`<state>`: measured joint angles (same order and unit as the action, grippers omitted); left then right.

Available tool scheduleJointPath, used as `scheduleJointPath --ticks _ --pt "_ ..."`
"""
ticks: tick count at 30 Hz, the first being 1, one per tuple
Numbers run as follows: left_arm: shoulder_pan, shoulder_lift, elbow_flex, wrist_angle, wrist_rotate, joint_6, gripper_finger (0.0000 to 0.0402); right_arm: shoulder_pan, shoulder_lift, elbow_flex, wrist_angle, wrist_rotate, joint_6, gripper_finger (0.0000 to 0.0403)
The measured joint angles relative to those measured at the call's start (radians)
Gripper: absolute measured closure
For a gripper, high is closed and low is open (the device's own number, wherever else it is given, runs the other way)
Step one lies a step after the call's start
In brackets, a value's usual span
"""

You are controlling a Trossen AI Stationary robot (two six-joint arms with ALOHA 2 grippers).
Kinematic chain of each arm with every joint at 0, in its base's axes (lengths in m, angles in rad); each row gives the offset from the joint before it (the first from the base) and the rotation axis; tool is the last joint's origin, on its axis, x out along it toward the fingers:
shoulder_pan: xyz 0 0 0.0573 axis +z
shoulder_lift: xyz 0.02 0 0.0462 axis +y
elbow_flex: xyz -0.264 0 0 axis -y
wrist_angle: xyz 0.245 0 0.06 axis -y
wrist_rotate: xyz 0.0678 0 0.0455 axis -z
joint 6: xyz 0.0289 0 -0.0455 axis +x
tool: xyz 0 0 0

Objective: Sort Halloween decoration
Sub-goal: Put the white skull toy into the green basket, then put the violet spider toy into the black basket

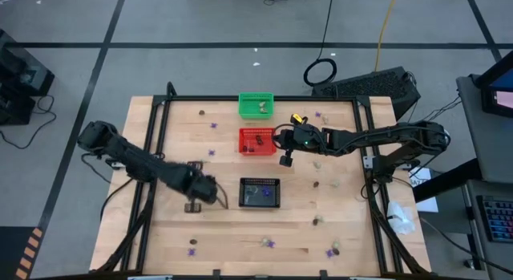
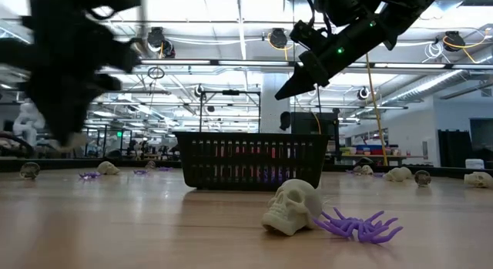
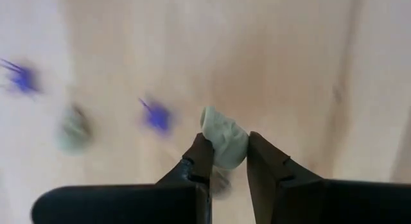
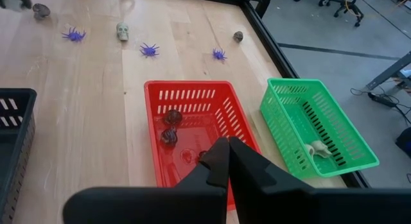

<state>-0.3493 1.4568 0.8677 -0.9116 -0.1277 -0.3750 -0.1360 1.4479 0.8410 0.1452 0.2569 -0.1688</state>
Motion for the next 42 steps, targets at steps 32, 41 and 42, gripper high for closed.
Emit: scheduleJointPath --ticks 32,41,42 --pt "0.929 0.446 0.601 0.367 0.11 0.609 0.0401 0.0 0.0 0.0 -0.001 0.0 -0.004 0.0403" --pt "0.992 0.586 0.699 0.32 0.126 0.645 0.04 0.0 0.0 0.0 -0.001 0.0 -0.023 0.0403" --pt "0.992 0.586 0.699 0.324 0.125 0.646 0.04 0.0 0.0 0.0 -0.001 0.0 -0.025 0.0403"
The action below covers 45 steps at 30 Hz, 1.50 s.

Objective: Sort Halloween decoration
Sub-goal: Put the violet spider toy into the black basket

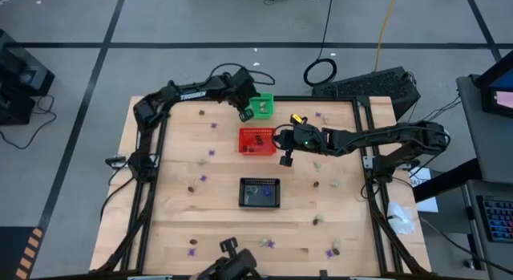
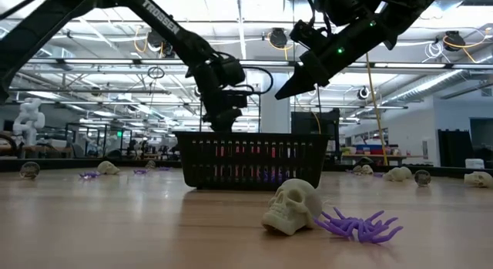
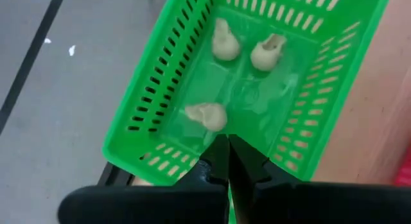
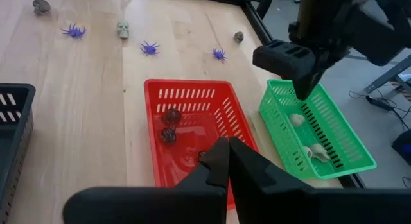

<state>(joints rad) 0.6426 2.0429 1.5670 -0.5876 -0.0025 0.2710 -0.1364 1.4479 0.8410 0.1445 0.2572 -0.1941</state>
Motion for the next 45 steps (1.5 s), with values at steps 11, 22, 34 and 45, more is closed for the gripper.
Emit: scheduleJointPath --ticks 11,22,34,45 --pt "-0.052 -0.1 -0.052 0.05 -0.002 0.005 0.0401 0.0 0.0 0.0 -0.009 0.0 -0.011 0.0403" --pt "-0.145 -0.366 -0.476 0.495 -0.038 -0.075 0.0401 -0.002 0.0 -0.047 0.038 0.0 -0.007 0.0403" --pt "-0.298 -0.693 -0.99 0.932 -0.042 -0.144 0.0402 0.006 0.0 -0.141 0.179 -0.13 0.153 0.0403" --pt "-0.393 -0.751 -1.163 1.066 -0.095 -0.161 0.0402 0.063 0.011 -0.141 0.176 -0.088 0.181 0.0403"
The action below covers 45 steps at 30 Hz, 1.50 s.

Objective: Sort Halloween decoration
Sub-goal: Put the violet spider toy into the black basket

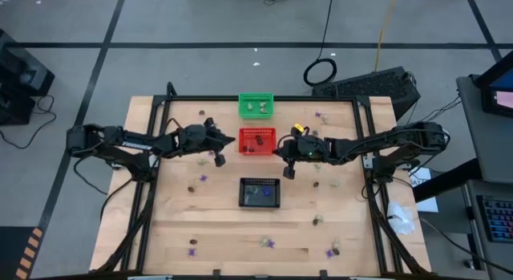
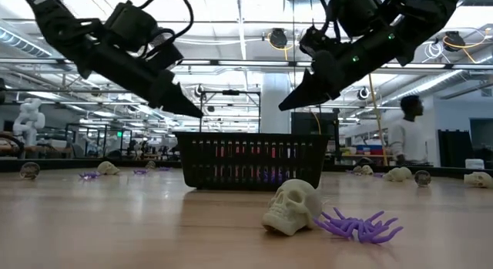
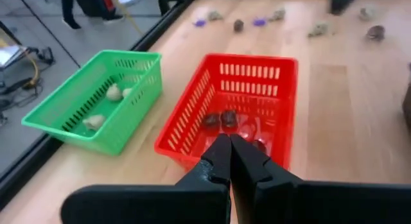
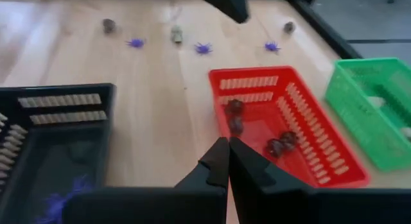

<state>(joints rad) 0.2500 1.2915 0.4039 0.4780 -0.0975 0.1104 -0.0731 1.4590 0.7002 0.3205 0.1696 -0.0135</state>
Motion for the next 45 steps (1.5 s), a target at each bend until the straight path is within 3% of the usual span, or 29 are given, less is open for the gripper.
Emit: scheduleJointPath --ticks 4,10,18,24,31,35,41,45 --pt "-0.023 0.001 -0.056 0.128 0.001 0.0 0.0402 -0.011 -0.003 0.0 -0.066 0.01 0.022 0.0403" --pt "-0.023 0.001 -0.131 0.285 0.002 0.006 0.0402 -0.092 -0.047 0.0 -0.304 0.013 0.128 0.0403" --pt "-0.014 0.001 -0.163 0.295 0.002 0.055 0.0402 -0.244 -0.153 0.003 -0.725 0.003 0.295 0.0403" --pt "-0.014 0.001 -0.163 0.299 0.004 0.063 0.0402 -0.225 -0.226 0.004 -0.903 -0.095 0.391 0.039" --pt "-0.015 0.001 -0.163 0.293 0.03 0.063 0.0402 -0.184 -0.238 0.004 -0.924 -0.094 0.444 0.0352" --pt "-0.016 0.001 -0.171 0.292 0.096 0.08 0.0402 -0.169 -0.238 0.004 -0.924 -0.093 0.441 0.0325" --pt "-0.048 0.001 -0.19 0.299 0.102 0.054 0.0402 -0.157 -0.238 0.004 -0.924 -0.095 0.397 0.0293" --pt "-0.076 0.001 -0.191 0.307 0.102 0.053 0.0402 -0.116 -0.238 0.004 -0.94 -0.174 0.37 0.0281"
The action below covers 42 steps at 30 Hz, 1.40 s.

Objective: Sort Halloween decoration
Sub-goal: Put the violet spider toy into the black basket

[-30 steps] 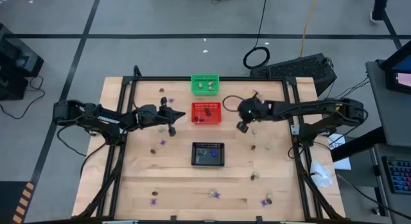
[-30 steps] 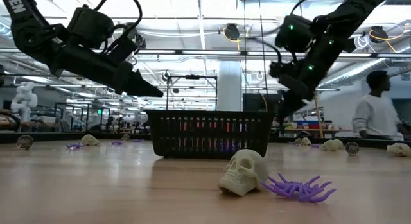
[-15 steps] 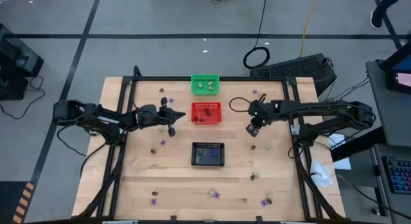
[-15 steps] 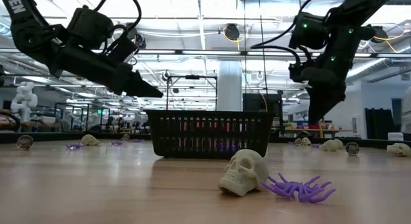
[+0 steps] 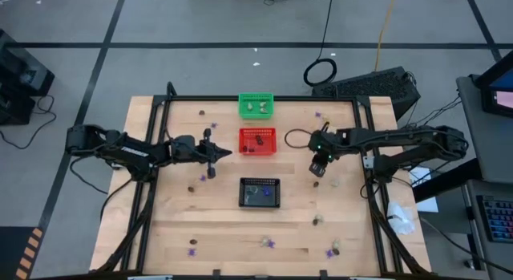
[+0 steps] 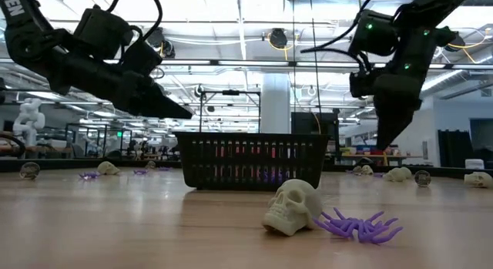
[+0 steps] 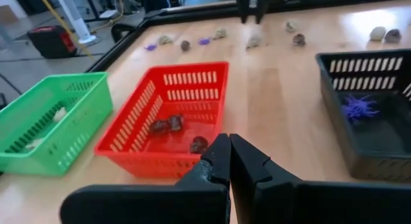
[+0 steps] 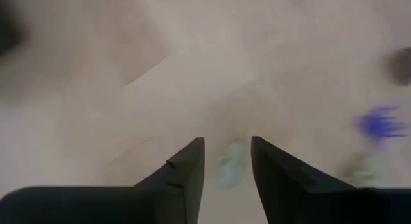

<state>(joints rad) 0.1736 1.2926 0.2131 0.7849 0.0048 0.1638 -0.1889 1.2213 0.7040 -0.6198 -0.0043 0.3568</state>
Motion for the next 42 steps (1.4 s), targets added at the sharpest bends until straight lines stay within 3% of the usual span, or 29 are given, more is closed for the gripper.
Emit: scheduleJointPath --ticks 4,9,16,21,33,42 --pt "-0.006 0.0 0.0 0.027 -0.001 -0.002 0.0402 0.13 0.0 0.0 -0.029 -0.104 0.022 0.0276" --pt "-0.008 0.0 0.0 0.03 -0.014 -0.054 0.0402 0.35 0.0 0.016 -0.059 -0.12 0.199 0.0275" --pt "-0.017 0.0 0.0 0.03 -0.018 -0.046 0.0402 0.669 0.023 0.077 -0.043 0.023 0.473 0.0275" --pt "-0.019 0.0 0.0 0.029 -0.018 -0.051 0.0402 0.823 0.116 0.168 -0.046 0.083 0.636 0.0275" --pt "-0.019 0.0 0.0 0.014 -0.016 -0.05 0.0402 0.998 0.482 0.458 -0.14 0.043 0.766 0.027" --pt "-0.019 0.0 0.0 0.014 -0.011 -0.019 0.0402 1.064 0.703 0.607 -0.14 -0.032 0.836 0.021"
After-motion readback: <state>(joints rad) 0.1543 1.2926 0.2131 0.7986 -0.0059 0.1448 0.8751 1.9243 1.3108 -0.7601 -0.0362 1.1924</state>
